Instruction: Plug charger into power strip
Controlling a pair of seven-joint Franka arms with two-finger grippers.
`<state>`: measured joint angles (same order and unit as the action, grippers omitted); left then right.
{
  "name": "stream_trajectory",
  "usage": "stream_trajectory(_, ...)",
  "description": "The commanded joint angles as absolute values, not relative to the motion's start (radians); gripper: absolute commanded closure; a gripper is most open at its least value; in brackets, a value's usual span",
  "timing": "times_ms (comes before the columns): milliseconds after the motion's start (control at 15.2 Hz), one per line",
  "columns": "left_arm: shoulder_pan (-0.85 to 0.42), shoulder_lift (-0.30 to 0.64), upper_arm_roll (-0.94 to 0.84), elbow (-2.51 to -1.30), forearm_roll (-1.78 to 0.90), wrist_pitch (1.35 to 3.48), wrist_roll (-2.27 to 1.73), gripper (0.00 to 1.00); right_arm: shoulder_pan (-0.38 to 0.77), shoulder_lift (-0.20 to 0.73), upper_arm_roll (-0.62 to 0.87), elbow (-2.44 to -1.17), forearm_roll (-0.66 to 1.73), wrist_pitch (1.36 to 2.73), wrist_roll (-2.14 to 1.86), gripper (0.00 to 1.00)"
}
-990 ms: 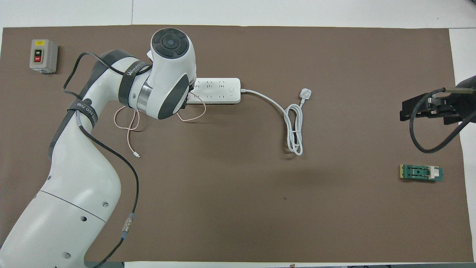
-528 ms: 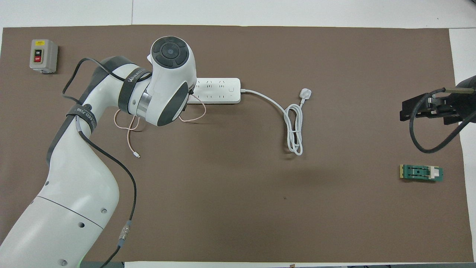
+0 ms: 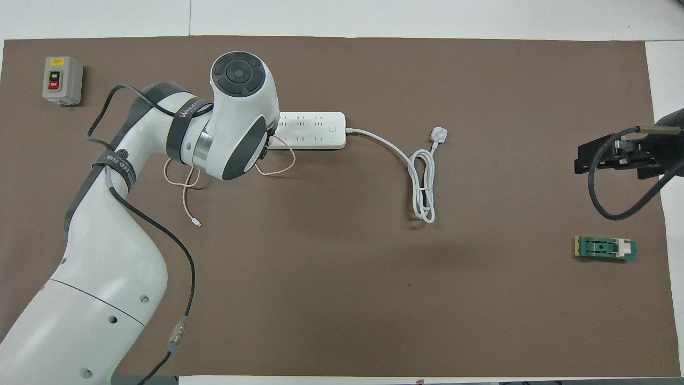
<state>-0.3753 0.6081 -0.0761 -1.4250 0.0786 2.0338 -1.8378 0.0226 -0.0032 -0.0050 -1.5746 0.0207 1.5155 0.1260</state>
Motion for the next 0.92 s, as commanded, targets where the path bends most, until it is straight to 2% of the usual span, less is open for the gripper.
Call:
stream_trajectory(0, -0.357, 0.655, -0.084, -1.437, 0.061, 2.033, -1.789, 1.0, 0.003, -0.02, 0.011, -1.592, 0.008, 1.516, 0.107, 0.0)
stream_trajectory(132, -0.364, 0.649, -0.081, -1.437, 0.064, 2.033, -1.79, 0.97, 0.003, -0.02, 0.011, -1.592, 0.008, 1.516, 0.107, 0.0)
stream_trajectory(198, -0.365, 0.643, -0.081, -1.437, 0.063, 2.033, -1.792, 0.51, 0.003, -0.02, 0.011, -1.592, 0.008, 1.516, 0.107, 0.0)
stream_trajectory(264, -0.364, 0.634, -0.081, -1.439, 0.063, 2.029, -1.789, 0.32, 0.003, -0.02, 0.009, -1.592, 0.008, 1.516, 0.107, 0.0)
stream_trajectory(396, -0.362, 0.606, -0.081, -1.442, 0.06, 2.02, -1.792, 0.04, 0.003, -0.02, 0.011, -1.592, 0.008, 1.516, 0.107, 0.0)
stream_trajectory(462, -0.362, 0.588, -0.081, -1.443, 0.06, 2.013, -1.793, 0.01, 0.003, -0.02, 0.009, -1.592, 0.008, 1.516, 0.107, 0.0)
stream_trajectory(858, -0.331, 0.445, -0.081, -1.453, 0.06, 1.921, -1.783, 0.0, 0.003, -0.02, 0.011, -1.592, 0.008, 1.516, 0.107, 0.0)
